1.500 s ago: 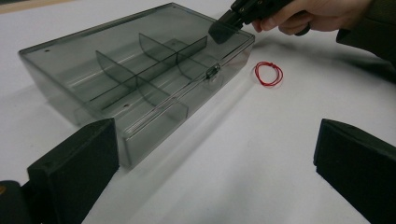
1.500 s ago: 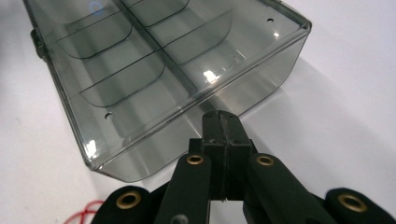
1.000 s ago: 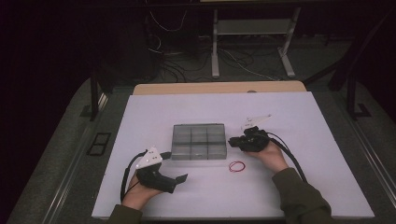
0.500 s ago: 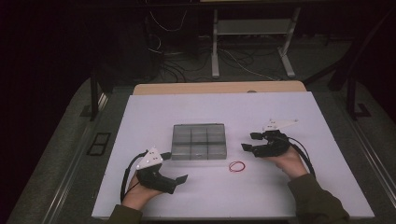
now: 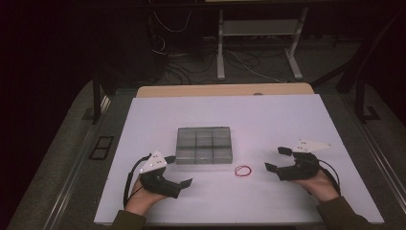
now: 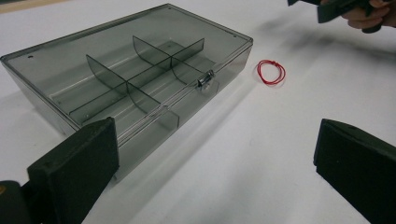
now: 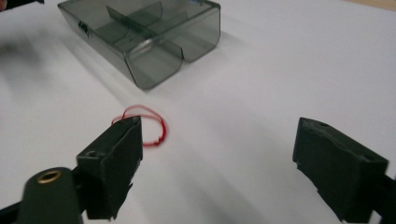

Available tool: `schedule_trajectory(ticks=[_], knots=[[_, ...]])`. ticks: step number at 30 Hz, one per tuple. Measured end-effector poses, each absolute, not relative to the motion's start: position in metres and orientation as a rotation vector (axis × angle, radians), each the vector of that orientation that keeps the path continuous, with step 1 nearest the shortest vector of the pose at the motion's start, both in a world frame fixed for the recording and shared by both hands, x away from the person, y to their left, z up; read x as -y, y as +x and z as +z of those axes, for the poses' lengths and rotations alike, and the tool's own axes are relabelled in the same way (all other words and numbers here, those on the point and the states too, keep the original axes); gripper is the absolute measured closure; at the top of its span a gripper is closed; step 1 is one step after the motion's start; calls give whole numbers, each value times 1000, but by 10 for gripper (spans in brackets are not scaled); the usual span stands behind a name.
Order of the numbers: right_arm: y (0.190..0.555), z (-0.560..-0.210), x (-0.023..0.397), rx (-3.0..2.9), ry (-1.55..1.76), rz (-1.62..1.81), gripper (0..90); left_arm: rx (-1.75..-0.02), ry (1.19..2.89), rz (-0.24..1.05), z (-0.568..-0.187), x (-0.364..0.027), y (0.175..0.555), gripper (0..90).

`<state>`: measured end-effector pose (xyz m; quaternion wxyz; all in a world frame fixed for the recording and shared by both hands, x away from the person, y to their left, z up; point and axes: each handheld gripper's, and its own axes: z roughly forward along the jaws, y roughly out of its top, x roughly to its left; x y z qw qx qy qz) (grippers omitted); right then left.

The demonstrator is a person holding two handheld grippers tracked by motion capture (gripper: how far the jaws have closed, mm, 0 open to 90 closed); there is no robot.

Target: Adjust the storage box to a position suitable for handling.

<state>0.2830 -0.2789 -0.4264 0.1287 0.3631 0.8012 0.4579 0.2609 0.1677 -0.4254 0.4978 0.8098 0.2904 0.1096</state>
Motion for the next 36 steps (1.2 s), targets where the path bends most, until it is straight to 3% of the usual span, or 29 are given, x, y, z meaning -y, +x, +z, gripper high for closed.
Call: schedule_trajectory(ticks=[4, 25, 33, 36], knots=[[274, -432, 286, -2315, 1072, 1333, 114, -711, 1952, 268, -424, -167, 263, 0], [249, -448, 298, -2294, 1099, 1317, 114, -735, 1944, 278, -406, -153, 297, 0], [248, -448, 298, -2283, 1098, 1313, 115, -762, 1937, 291, -397, -144, 324, 68], [248, -448, 297, -2287, 1091, 1309, 115, -761, 1951, 289, -394, -136, 335, 134]])
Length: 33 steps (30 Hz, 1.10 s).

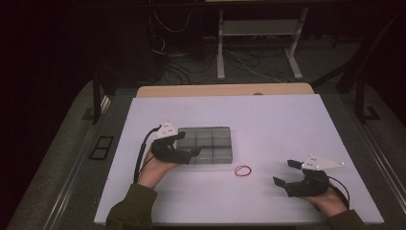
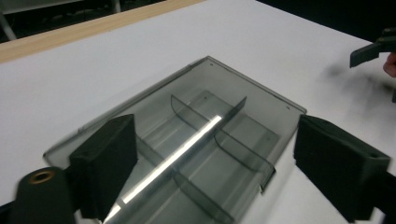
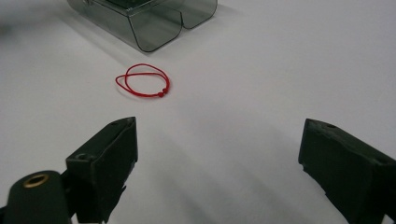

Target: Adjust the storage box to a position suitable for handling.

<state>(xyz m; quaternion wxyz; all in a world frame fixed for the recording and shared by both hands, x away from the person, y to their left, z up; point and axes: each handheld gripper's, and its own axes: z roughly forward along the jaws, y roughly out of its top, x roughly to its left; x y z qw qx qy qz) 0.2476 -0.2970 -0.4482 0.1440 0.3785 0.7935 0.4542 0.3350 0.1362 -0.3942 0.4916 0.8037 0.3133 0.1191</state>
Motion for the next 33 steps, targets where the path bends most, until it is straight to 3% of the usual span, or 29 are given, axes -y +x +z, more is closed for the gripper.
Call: schedule_trajectory(ticks=[3, 12, 33], knots=[[247, -448, 296, -2290, 1082, 1306, 115, -778, 1977, 298, -392, -129, 349, 144], [248, -448, 297, -2288, 1087, 1317, 115, -844, 1989, 306, -387, -117, 385, 312], [248, -447, 298, -2275, 1091, 1323, 115, -1030, 2170, 227, -398, -91, 448, 840]])
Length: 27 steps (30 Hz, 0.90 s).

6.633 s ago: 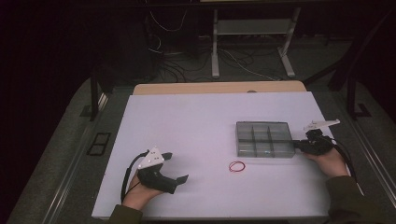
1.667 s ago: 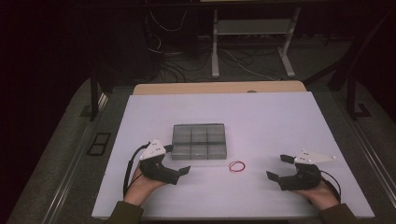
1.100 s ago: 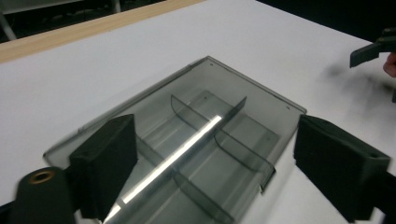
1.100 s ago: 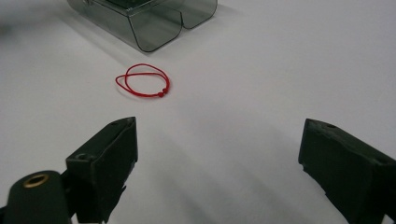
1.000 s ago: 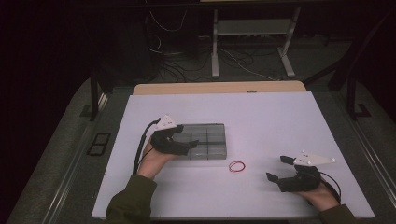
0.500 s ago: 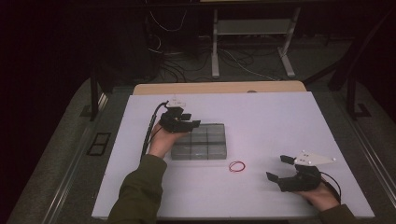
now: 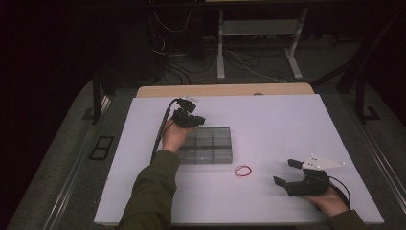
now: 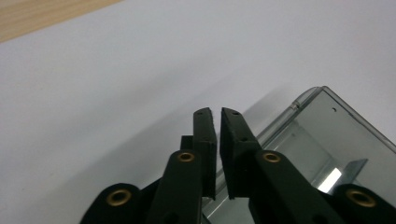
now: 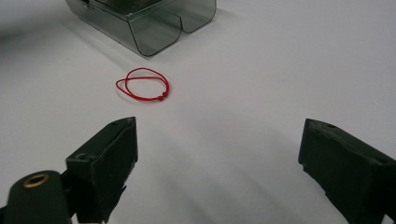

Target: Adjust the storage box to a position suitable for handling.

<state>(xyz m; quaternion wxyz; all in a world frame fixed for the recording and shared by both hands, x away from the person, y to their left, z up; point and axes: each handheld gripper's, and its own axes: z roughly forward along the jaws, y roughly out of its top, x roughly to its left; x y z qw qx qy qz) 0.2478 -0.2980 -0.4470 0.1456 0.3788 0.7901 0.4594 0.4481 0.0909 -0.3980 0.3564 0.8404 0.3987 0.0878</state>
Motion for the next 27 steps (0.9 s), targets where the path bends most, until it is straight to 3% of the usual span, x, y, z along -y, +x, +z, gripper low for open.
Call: schedule_trajectory(ticks=[3, 27], knots=[[248, -447, 298, -2277, 1091, 1322, 115, -1049, 2157, 204, -401, -85, 452, 885], [248, -447, 298, -2282, 1080, 1323, 115, -1023, 2327, 233, -409, -65, 456, 888]])
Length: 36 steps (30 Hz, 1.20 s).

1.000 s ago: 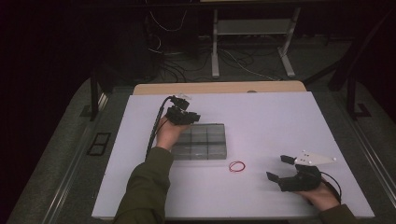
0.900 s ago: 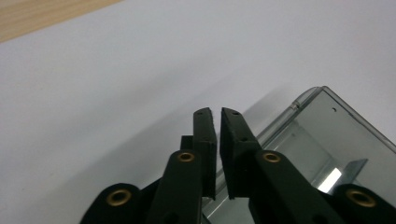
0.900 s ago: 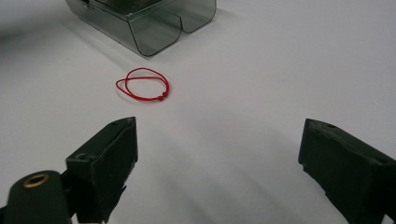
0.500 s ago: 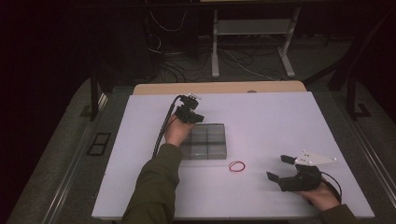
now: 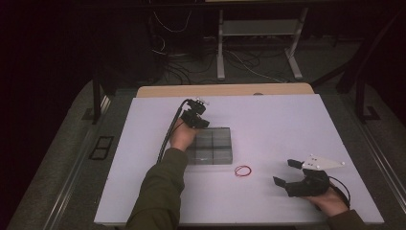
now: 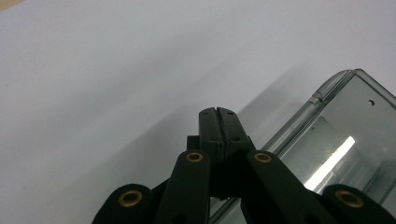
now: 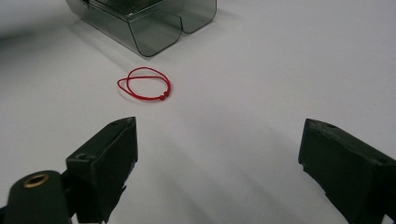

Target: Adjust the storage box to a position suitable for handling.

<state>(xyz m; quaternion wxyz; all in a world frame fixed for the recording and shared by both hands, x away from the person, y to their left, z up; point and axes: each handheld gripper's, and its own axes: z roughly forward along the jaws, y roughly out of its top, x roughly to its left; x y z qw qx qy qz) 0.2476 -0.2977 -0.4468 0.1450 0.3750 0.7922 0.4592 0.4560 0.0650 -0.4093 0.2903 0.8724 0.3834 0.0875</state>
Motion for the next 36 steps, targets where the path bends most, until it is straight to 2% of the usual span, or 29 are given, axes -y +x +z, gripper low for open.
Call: schedule_trajectory(ticks=[36], knots=[[248, -448, 297, -2283, 1088, 1311, 115, -868, 2347, 170, -413, -61, 420, 888]])
